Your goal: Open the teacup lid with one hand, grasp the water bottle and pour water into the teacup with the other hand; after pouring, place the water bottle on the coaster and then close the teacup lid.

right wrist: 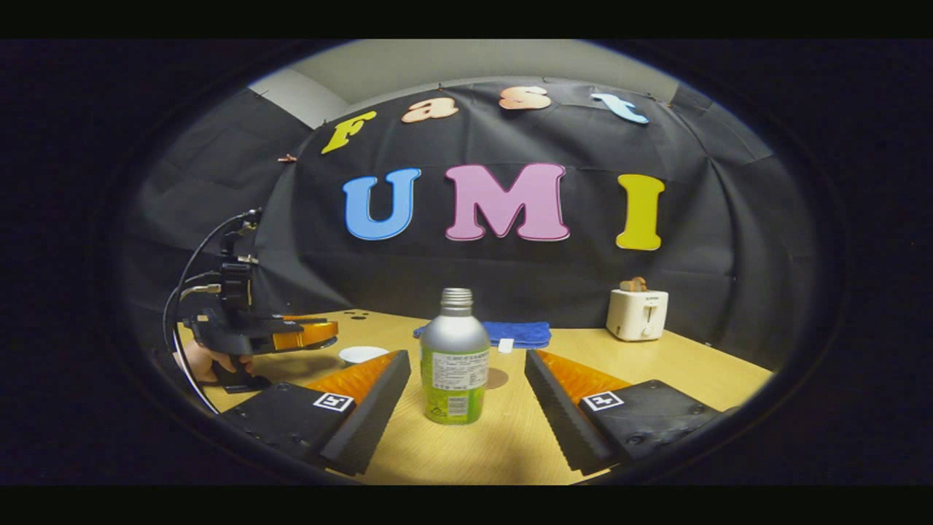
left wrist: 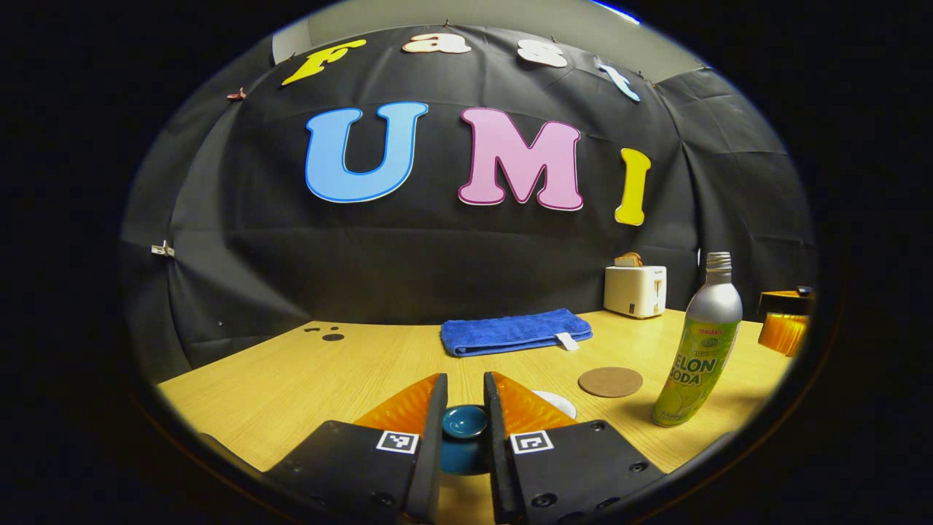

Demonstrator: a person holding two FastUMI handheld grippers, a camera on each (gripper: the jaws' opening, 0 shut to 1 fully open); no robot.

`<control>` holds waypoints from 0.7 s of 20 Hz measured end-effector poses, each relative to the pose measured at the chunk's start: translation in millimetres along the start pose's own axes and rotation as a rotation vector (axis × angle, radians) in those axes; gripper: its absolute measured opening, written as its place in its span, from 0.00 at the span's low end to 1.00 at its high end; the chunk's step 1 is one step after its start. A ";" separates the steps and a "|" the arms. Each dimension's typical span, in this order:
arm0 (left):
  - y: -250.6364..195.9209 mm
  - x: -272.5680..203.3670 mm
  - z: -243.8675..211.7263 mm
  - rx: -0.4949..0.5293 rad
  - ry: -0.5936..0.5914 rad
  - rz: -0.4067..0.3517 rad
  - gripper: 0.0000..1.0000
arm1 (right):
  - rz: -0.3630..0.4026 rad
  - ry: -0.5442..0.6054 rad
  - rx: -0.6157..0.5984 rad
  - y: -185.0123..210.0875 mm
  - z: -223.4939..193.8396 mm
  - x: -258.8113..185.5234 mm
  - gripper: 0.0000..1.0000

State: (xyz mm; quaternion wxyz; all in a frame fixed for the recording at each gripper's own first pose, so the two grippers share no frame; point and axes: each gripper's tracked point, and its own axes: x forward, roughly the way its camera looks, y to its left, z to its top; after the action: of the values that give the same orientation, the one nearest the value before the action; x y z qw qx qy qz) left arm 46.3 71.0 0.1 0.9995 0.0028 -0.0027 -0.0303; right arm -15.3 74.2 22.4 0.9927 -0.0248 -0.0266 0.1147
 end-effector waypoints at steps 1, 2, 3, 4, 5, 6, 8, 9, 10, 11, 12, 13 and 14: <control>3.5 -1.4 0.3 0.000 0.000 0.001 0.31 | -0.005 0.016 0.003 1.4 -5.0 5.5 0.98; 7.7 -2.1 -0.3 0.000 0.000 0.002 0.31 | -0.007 0.030 0.012 3.9 -9.4 10.8 0.98; 11.8 -2.7 0.5 0.000 0.000 0.004 0.31 | -0.009 0.046 0.017 6.2 -13.8 17.2 0.98; 16.0 -3.5 -0.3 0.000 0.000 0.004 0.31 | -0.017 0.063 0.021 5.6 -18.9 23.4 0.98; 17.3 -4.5 -0.9 0.000 0.000 -0.006 0.31 | -0.017 0.077 0.026 6.1 -22.2 29.2 0.98; 17.5 -5.9 -0.2 0.001 -0.001 -0.013 0.29 | -0.019 0.085 0.029 6.8 -24.3 35.6 0.98; 22.0 -6.0 -0.4 0.001 -0.001 -0.020 0.31 | -0.034 0.100 0.033 5.8 -28.4 47.2 0.98; 22.4 -5.4 -1.1 0.001 -0.001 -0.024 0.31 | -0.039 0.109 0.034 6.4 -32.1 52.5 0.98; 23.2 -5.5 -0.3 0.002 -0.001 -0.026 0.31 | -0.045 0.117 0.035 7.4 -34.9 57.2 0.98; 24.6 -5.2 -0.7 0.002 -0.001 -0.029 0.31 | -0.059 0.122 0.036 5.6 -37.7 61.2 0.98; 26.0 -4.2 -0.2 0.002 -0.001 -0.033 0.31 | -0.069 0.129 0.035 4.1 -40.6 65.5 0.98; 28.1 -3.9 -0.6 0.002 -0.002 -0.033 0.31 | -0.078 0.129 0.038 2.7 -41.1 69.6 0.98; 30.5 -3.0 -0.4 0.002 0.000 -0.033 0.31 | -0.092 0.130 0.035 0.4 -41.3 71.7 0.98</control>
State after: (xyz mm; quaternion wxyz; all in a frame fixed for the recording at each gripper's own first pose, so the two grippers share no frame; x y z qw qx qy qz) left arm 45.2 101.6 -0.2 0.9989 0.0038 -0.0028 -0.0468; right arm 56.7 89.2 -15.4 0.9969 -0.0137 0.0386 0.0677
